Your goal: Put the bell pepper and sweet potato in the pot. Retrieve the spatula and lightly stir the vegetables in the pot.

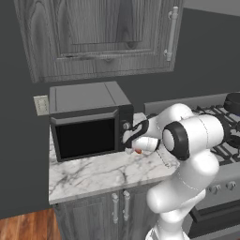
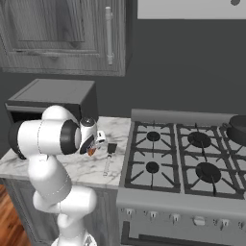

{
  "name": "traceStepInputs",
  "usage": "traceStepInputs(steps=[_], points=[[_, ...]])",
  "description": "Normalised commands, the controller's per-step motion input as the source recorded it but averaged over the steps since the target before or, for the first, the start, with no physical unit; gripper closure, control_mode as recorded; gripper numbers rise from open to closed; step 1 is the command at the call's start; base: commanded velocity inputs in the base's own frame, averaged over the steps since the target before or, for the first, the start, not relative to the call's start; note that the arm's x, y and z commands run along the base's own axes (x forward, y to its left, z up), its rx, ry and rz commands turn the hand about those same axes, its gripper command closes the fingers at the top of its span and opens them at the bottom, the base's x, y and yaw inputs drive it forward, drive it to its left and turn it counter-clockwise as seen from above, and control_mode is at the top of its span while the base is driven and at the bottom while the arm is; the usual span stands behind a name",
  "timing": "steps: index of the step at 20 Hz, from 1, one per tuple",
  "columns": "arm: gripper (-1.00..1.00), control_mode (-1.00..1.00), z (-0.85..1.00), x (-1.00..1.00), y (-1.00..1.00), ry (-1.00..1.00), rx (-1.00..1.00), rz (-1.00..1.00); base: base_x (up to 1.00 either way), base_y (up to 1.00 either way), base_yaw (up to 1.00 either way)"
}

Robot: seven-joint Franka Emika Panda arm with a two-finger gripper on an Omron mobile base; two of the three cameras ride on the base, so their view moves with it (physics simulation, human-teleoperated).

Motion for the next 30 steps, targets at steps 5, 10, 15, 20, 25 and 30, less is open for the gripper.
traceStepInputs(steps=[5,10,15,20,25,30], points=[[-1.0,-1.0,-0.04,-0.25,0.0,0.01,0.0,0.11,0.0,0.0,0.0],[-1.0,-1.0,-0.16,0.16,0.0,0.01,0.0,0.08,0.0,0.0,0.0],[-1.0,-1.0,-0.25,0.25,0.0,0.0,0.0,0.02,0.0,0.0,0.0],[-1.0,-1.0,-0.21,0.0,0.0,0.0,0.0,0.01,0.0,0.0,0.0],[1.0,-1.0,-0.11,0.0,0.0,0.0,0.0,0.0,0.0,0.0,0.0],[1.0,-1.0,0.0,0.0,0.0,0.0,0.0,0.0,0.0,0.0,0.0]])
